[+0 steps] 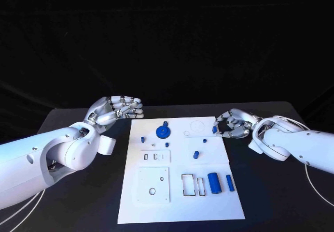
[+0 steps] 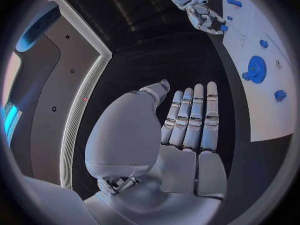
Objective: Assemble the parts on the task board
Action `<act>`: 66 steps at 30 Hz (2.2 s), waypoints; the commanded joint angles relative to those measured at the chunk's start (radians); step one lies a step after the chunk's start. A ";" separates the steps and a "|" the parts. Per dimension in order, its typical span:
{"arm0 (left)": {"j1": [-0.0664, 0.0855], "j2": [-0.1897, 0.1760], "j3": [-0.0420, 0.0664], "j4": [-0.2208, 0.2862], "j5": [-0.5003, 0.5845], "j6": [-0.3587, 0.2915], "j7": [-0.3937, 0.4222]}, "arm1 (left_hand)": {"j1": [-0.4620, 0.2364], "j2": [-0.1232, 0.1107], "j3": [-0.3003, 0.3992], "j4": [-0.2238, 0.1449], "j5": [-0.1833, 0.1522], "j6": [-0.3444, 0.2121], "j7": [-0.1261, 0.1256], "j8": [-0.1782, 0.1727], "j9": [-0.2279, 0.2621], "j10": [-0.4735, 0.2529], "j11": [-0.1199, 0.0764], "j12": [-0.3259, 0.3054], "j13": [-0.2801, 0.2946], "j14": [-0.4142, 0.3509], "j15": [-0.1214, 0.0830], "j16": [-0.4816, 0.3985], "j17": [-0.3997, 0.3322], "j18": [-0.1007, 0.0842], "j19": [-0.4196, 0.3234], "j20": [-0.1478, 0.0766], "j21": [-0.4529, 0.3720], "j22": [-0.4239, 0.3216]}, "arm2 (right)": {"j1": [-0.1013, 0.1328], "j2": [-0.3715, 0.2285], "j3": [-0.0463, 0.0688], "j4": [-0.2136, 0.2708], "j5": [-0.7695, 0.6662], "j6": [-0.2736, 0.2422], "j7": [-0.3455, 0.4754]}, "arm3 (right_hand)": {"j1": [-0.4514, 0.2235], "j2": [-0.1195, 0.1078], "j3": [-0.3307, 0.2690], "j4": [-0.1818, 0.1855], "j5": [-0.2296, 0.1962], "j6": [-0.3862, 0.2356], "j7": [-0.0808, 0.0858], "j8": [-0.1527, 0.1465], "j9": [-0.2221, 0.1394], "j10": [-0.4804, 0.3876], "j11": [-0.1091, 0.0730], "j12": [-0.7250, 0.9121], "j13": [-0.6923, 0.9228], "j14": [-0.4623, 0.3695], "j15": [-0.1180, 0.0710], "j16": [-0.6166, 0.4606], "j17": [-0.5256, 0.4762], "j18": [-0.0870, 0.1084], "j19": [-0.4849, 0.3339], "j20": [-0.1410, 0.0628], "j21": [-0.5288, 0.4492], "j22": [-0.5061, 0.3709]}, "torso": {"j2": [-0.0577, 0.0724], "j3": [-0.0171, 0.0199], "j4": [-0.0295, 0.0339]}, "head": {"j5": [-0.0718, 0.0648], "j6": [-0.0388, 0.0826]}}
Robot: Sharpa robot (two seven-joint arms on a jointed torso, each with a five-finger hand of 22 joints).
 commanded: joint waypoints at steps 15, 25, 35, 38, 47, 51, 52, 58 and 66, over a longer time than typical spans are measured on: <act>0.000 -0.001 0.001 0.002 0.001 0.017 0.009 | -0.006 -0.004 0.003 0.000 0.003 -0.006 0.014 -0.007 -0.001 0.005 0.002 -0.004 0.000 0.000 0.005 -0.004 0.001 0.013 0.001 0.008 -0.006 -0.001 | -0.003 0.022 0.000 -0.006 0.008 0.011 -0.010 | -0.014 0.033 0.020 0.021 0.001 0.047 -0.005 0.005 0.006 0.036 -0.004 0.014 0.177 0.089 -0.002 0.003 0.189 0.005 0.058 -0.003 0.016 0.211 | 0.000 0.0003 0.0002 | -0.002 0.000; 0.000 -0.002 0.001 0.002 0.001 0.019 0.008 | -0.006 -0.004 0.003 0.000 0.003 -0.006 0.014 -0.007 -0.001 0.005 0.002 -0.004 0.000 0.000 0.005 -0.004 0.001 0.013 0.001 0.008 -0.006 -0.001 | -0.003 0.028 0.000 -0.012 0.012 -0.001 -0.018 | -0.017 0.044 0.037 0.026 0.000 0.073 -0.013 0.012 0.009 0.039 -0.012 0.017 0.181 0.089 -0.008 0.003 0.190 0.004 0.061 -0.007 0.019 0.214 | 0.000 0.0006 0.0002 | -0.001 -0.001; 0.000 -0.003 0.001 0.003 0.001 0.020 0.007 | -0.008 -0.005 0.006 -0.003 0.003 -0.006 0.014 -0.008 -0.001 0.007 0.003 -0.008 0.000 0.001 0.005 -0.008 0.003 0.013 0.002 0.008 -0.008 -0.003 | -0.003 0.029 0.000 -0.016 0.014 -0.006 -0.024 | -0.017 0.047 0.041 0.026 0.000 0.078 -0.015 0.014 0.010 0.040 -0.014 0.019 0.182 0.090 -0.009 0.004 0.192 0.003 0.062 -0.009 0.021 0.216 | 0.000 0.0010 -0.0004 | 0.000 -0.002; 0.000 -0.003 0.001 0.003 0.001 0.021 0.006 | -0.008 -0.005 0.006 -0.003 0.003 -0.006 0.014 -0.008 -0.001 0.007 0.003 -0.008 0.000 0.001 0.005 -0.008 0.003 0.013 0.002 0.008 -0.008 -0.003 | -0.003 0.030 0.000 -0.017 0.014 -0.007 -0.025 | -0.017 0.047 0.042 0.026 0.000 0.079 -0.016 0.014 0.010 0.041 -0.014 0.019 0.182 0.090 -0.009 0.004 0.191 0.003 0.062 -0.009 0.021 0.216 | 0.000 0.0011 -0.0004 | 0.000 -0.002; 0.000 -0.004 0.001 0.004 0.001 0.022 0.005 | -0.008 -0.005 0.006 -0.003 0.003 -0.006 0.014 -0.008 -0.001 0.007 0.003 -0.008 0.000 0.001 0.005 -0.008 0.003 0.013 0.002 0.008 -0.008 -0.003 | -0.003 0.031 0.000 -0.013 0.014 -0.025 -0.018 | -0.008 0.062 0.066 0.017 0.000 0.104 -0.025 0.025 0.016 0.045 -0.022 0.024 0.187 0.090 -0.017 0.005 0.194 0.001 0.068 -0.016 0.027 0.222 | 0.000 0.0014 -0.0002 | -0.001 -0.002; 0.000 -0.005 0.001 0.003 0.001 0.022 0.004 | -0.008 -0.005 0.006 -0.003 0.003 -0.006 0.014 -0.008 -0.001 0.007 0.003 -0.008 0.000 0.001 0.005 -0.008 0.003 0.013 0.002 0.008 -0.008 -0.003 | -0.003 0.032 0.000 -0.011 0.015 -0.034 -0.014 | -0.006 0.072 0.081 0.011 -0.001 0.124 -0.034 0.038 0.022 0.048 -0.030 0.027 0.190 0.091 -0.023 0.005 0.197 0.000 0.071 -0.021 0.032 0.226 | 0.000 0.0014 -0.0002 | 0.001 -0.003; 0.000 -0.005 0.001 0.003 0.001 0.022 0.004 | -0.009 -0.005 0.006 -0.003 0.003 -0.006 0.014 -0.008 -0.001 0.007 0.003 -0.009 0.000 0.001 0.005 -0.008 0.004 0.013 0.002 0.008 -0.009 -0.004 | -0.003 0.032 0.000 -0.010 0.015 -0.036 -0.013 | -0.006 0.077 0.087 0.007 -0.001 0.135 -0.039 0.045 0.026 0.050 -0.034 0.029 0.192 0.091 -0.027 0.006 0.198 -0.001 0.073 -0.024 0.034 0.228 | 0.000 0.0013 -0.0001 | 0.001 -0.003; 0.000 -0.005 0.001 0.003 0.001 0.022 0.003 | -0.009 -0.006 0.006 -0.003 0.003 -0.007 0.015 -0.008 -0.002 0.007 0.003 -0.010 0.000 0.001 0.005 -0.009 0.004 0.013 0.002 0.008 -0.009 -0.004 | -0.003 0.032 0.000 -0.007 0.018 -0.075 -0.007 | -0.003 0.095 0.115 -0.010 0.000 0.160 -0.057 0.070 0.041 0.055 -0.050 0.034 0.197 0.092 -0.040 0.006 0.200 -0.002 0.076 -0.037 0.037 0.231 | 0.000 0.0009 0.0002 | 0.001 -0.004; 0.000 -0.005 0.001 0.002 0.001 0.023 0.002 | -0.010 -0.006 0.006 -0.003 0.003 -0.007 0.015 -0.009 -0.002 0.006 0.003 -0.011 0.000 0.001 0.005 -0.010 0.005 0.013 0.002 0.008 -0.010 -0.004 | -0.002 0.024 0.002 0.035 0.014 -0.158 -0.018 | -0.006 0.092 0.121 -0.017 -0.001 0.163 -0.060 0.077 0.047 0.057 -0.053 0.036 0.199 0.092 -0.044 0.006 0.201 -0.004 0.080 -0.040 0.042 0.235 | -0.001 0.0015 -0.0006 | 0.004 -0.003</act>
